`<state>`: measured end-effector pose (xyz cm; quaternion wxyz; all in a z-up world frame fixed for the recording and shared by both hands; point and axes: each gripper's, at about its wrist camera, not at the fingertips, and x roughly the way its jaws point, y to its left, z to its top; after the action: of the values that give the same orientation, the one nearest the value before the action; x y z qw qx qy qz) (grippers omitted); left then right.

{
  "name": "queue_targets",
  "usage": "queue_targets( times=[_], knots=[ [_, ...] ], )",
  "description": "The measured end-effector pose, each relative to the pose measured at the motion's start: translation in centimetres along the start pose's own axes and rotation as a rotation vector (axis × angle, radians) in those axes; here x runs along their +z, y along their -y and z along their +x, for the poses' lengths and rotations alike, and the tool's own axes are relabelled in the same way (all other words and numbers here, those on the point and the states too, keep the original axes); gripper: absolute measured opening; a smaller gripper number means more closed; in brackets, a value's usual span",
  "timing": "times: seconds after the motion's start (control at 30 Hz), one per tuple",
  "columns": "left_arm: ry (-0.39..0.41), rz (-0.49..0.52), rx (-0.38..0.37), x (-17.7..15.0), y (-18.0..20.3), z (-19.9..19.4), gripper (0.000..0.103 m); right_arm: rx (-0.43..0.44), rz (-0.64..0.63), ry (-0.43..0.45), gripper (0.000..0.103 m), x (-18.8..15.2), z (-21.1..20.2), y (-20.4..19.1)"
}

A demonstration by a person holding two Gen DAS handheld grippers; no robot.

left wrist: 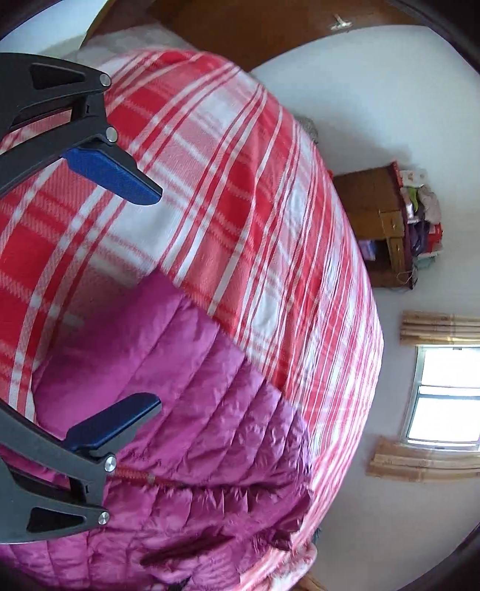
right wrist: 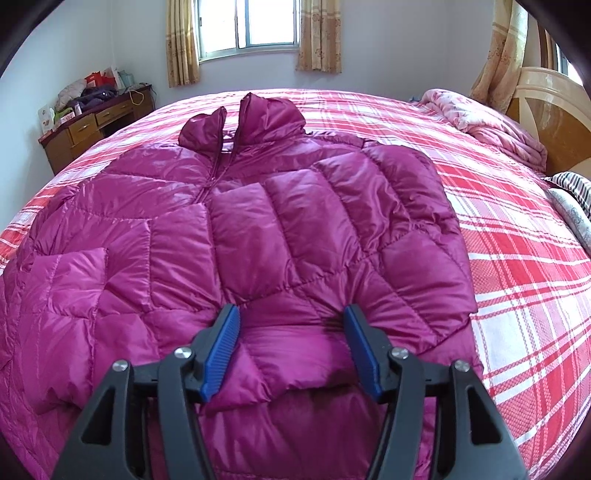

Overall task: Fold large clothes
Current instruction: 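Grasp the other sleeve cuff with the left gripper and lift it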

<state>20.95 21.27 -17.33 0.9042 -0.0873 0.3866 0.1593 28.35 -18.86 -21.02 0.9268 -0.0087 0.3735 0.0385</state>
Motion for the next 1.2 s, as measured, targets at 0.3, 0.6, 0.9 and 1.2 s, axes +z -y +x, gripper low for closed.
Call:
queue_targets(
  times=[0.3,0.6,0.9,1.2],
  knots=[
    [-0.02,0.024,-0.068,-0.5,1.2,1.3,0.025,-0.002,0.003,0.008,0.065,-0.2,-0.3,0.1],
    [0.097,-0.006,-0.069,3.7,-1.6,-1.6,0.012,0.008,0.007,0.012,0.066,-0.2,-0.4,0.3],
    [0.188,0.05,-0.114,10.8,1.7,-4.5,0.01,0.038,0.007,-0.01,0.069,0.1,-0.6,0.4],
    [0.288,0.217,-0.18,13.9,9.0,-8.9,0.01,0.062,-0.024,0.013,0.079,-1.8,-4.9,0.9]
  ],
)
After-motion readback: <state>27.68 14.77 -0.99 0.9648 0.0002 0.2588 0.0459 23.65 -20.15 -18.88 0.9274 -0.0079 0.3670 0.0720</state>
